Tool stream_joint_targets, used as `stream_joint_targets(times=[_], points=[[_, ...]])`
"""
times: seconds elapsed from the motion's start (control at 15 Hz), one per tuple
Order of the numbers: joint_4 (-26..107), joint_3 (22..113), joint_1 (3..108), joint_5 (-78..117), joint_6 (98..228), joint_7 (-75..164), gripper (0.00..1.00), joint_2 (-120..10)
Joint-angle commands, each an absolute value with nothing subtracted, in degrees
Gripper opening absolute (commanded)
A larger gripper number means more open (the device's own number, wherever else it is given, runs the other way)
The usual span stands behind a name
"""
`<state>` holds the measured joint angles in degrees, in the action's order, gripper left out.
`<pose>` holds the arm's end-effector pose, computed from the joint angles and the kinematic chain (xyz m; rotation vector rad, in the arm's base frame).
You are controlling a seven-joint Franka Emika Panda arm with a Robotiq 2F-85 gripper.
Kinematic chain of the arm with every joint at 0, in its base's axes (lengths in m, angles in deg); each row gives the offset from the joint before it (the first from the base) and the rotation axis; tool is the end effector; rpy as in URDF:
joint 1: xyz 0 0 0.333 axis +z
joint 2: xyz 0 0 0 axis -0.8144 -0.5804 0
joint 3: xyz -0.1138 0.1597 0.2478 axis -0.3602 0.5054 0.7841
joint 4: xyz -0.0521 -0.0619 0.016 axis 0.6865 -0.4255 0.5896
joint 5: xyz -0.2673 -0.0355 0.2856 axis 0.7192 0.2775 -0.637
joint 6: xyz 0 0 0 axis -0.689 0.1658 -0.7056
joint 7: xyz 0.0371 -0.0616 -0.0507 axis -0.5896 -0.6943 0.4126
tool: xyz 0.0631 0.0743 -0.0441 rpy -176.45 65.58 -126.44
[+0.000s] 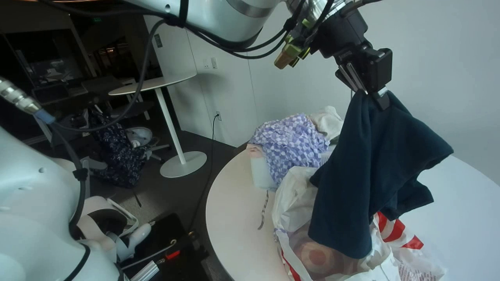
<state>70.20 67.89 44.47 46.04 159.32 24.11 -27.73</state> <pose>0.5114 -0.1410 0.5267 2.6421 -0.5438 0.5168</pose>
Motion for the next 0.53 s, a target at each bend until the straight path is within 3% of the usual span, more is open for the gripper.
stream_joint_targets(times=[0.0, 0.47], points=[[71.33, 67.58, 43.14, 47.5, 158.06, 23.75, 0.01, -25.53], [74.44, 69.33, 46.36, 45.31, 154.8, 34.79, 0.01, -26.6]])
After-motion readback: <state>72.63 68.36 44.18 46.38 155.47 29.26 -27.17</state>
